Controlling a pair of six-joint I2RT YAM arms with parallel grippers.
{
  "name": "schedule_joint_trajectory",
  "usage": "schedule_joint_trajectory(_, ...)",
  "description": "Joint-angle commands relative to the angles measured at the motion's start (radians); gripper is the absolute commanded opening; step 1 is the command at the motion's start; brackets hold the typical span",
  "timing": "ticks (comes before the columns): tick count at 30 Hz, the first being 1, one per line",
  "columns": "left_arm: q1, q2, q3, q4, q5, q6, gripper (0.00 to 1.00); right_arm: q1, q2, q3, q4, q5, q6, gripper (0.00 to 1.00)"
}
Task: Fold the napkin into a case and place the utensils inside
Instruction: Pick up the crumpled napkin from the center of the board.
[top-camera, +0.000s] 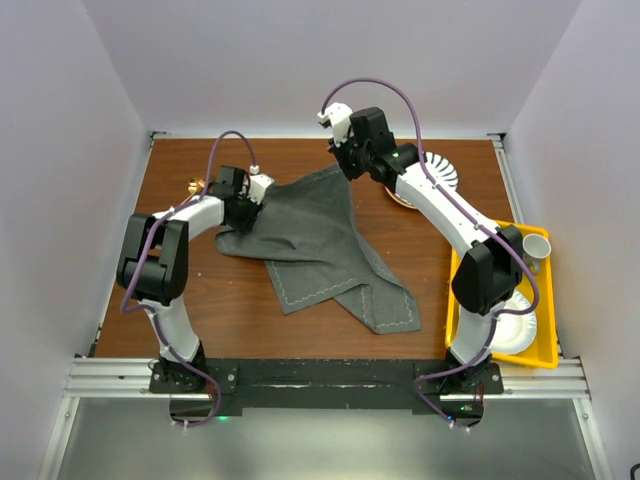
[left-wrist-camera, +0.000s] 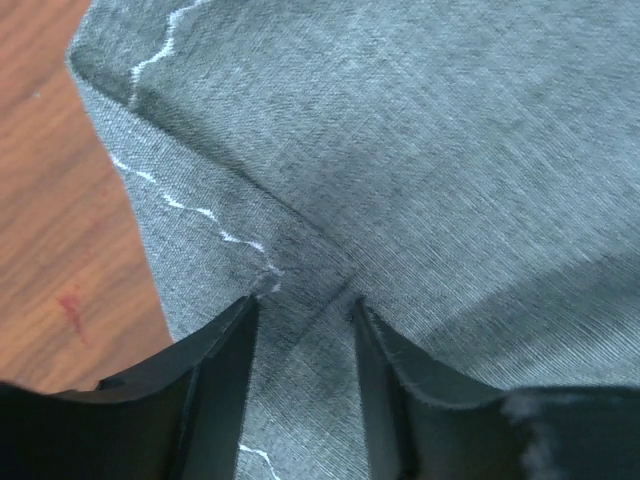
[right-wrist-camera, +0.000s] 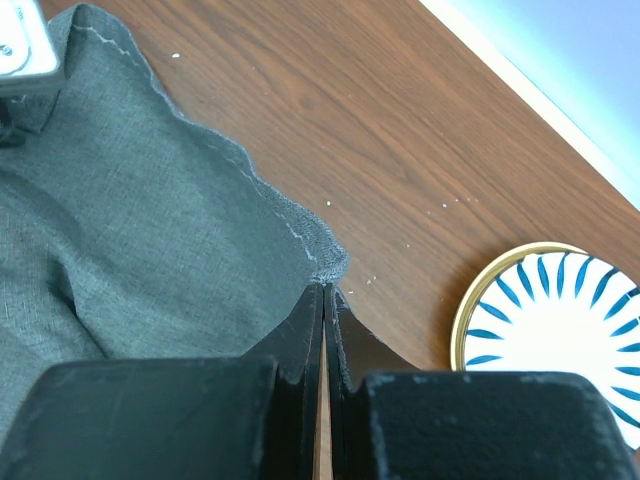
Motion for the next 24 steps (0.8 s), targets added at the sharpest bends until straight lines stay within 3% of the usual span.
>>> schedule_joint_trajectory(1, 0.000, 0.025, 0.030, 0.029, -0.049, -0.006, 0.42, -0.007, -0.018, 0.025, 0.026, 0.011, 0.016, 0.00)
schedule_joint_trajectory(4, 0.002, -0.005, 0.031, 0.022, -0.035, -0.009, 0.36, -0.013, -0.021, 0.024, 0.026, 0.014, 0.012, 0.00)
schedule_joint_trajectory(8, 0.011, -0.027, 0.048, 0.019, -0.020, -0.015, 0.17, -0.019, -0.024, 0.017, 0.025, 0.014, 0.007, 0.00)
schedule_joint_trajectory(20, 0.075, 0.011, 0.149, -0.022, 0.072, -0.081, 0.11, -0.027, -0.030, 0.016, 0.018, 0.002, 0.006, 0.00)
schedule_joint_trajectory(24, 0.085, 0.031, 0.157, -0.016, 0.080, -0.089, 0.00, -0.028, -0.032, 0.016, 0.014, 0.004, 0.006, 0.00)
